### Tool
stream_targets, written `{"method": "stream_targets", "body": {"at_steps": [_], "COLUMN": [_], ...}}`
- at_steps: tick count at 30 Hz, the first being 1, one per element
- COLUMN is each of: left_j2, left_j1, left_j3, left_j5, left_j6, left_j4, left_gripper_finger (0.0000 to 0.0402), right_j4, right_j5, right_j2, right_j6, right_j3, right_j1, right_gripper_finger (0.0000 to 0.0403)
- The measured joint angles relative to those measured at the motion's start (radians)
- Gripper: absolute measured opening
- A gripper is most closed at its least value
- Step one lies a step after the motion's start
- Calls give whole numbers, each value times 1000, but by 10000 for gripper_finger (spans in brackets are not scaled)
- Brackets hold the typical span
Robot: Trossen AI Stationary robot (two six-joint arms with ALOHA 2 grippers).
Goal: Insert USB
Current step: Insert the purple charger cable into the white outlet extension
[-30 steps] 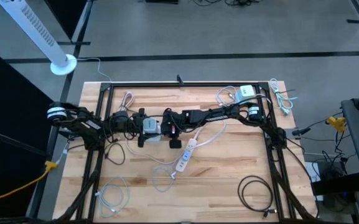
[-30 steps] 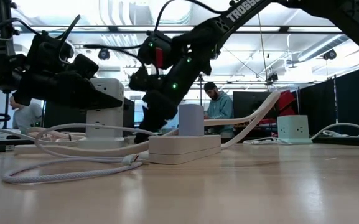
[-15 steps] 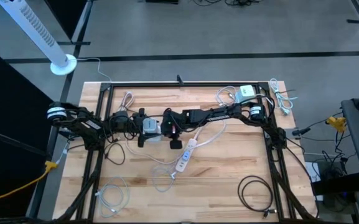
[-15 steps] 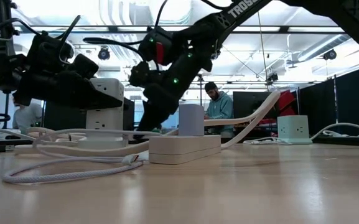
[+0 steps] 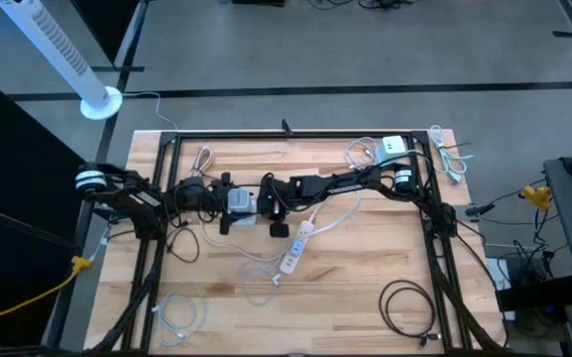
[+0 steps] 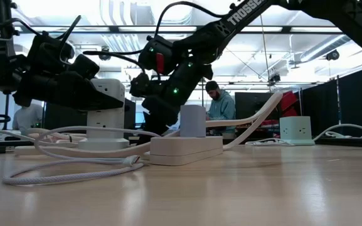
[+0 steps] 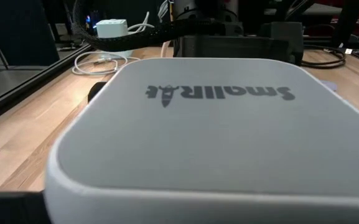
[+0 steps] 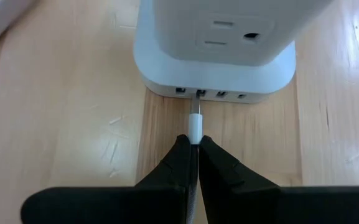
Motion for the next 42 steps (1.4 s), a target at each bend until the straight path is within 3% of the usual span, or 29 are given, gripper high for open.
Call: {"method": "stream_targets", "body": {"at_steps": [22, 42], "left_j2": [0, 0], "left_j1": [0, 0], "left_j3": [0, 0], "left_j5": [-2, -3], "left_j6": [0, -6], "left_j4": [0, 0], "left_gripper_finger": [287, 287], "right_j4": [-46, 23], "right_j5": [0, 2], "right_j2": [-10, -10], "right_j6": [-16, 0], "right_j3": [1, 1], "right_j1": [-20, -22], "right_gripper_finger": [5, 5]}}
